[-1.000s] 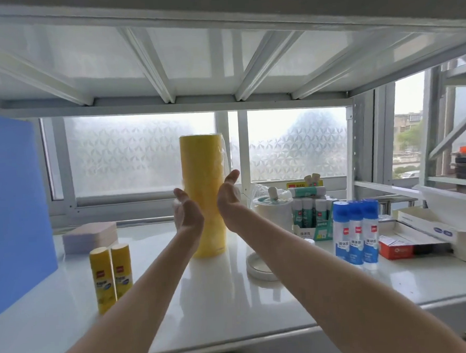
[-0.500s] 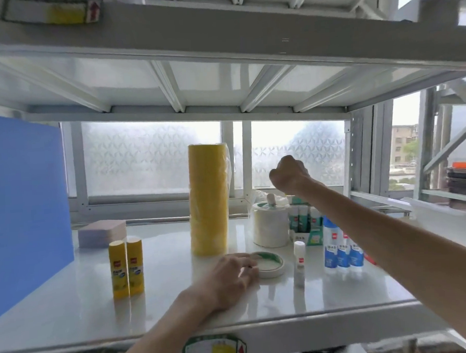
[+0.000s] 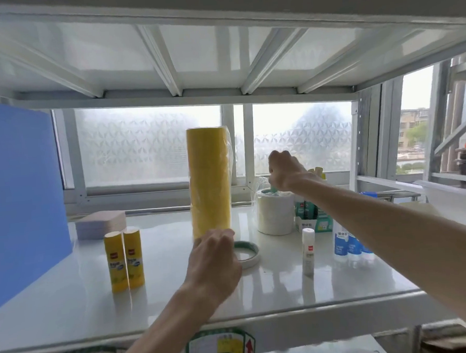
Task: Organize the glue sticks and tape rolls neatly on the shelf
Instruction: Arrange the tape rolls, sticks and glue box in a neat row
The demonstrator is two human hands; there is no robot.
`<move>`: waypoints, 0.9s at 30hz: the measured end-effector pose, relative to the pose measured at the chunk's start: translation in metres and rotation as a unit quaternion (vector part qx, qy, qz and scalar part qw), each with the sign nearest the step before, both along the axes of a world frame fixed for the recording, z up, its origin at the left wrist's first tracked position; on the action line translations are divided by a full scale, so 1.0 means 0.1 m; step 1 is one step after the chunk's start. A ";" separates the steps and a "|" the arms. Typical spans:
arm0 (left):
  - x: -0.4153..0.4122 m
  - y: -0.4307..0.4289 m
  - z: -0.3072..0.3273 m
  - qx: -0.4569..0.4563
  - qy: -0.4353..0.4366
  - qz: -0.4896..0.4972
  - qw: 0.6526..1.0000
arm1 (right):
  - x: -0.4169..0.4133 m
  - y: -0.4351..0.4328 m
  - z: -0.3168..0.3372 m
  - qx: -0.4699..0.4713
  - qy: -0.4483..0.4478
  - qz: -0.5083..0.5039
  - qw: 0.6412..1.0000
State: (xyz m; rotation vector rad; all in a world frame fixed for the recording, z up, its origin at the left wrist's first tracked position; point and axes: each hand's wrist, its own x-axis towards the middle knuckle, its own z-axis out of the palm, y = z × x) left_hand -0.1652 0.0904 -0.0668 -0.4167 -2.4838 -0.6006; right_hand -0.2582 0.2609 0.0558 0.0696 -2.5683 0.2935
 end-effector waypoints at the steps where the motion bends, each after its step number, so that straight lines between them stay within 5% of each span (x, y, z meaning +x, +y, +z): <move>1: 0.01 0.09 0.02 0.041 -0.006 -0.050 0.998 | 0.02 0.01 0.04 0.000 0.021 0.000 1.000; 4: 0.01 0.47 0.10 0.080 -0.119 -0.182 0.973 | 0.13 0.06 0.19 -0.040 0.083 0.024 0.995; 7: -0.02 0.79 0.17 0.123 -0.188 -0.196 0.955 | 0.32 0.11 0.34 -0.099 0.105 0.062 0.988; 20: -0.13 0.69 0.09 0.131 -0.135 -0.103 0.977 | 0.95 0.50 0.16 -0.022 -0.167 0.152 0.974; 27: -0.13 0.50 0.06 0.191 -0.156 -0.117 0.962 | 0.93 0.33 -0.34 0.032 -0.204 0.189 0.960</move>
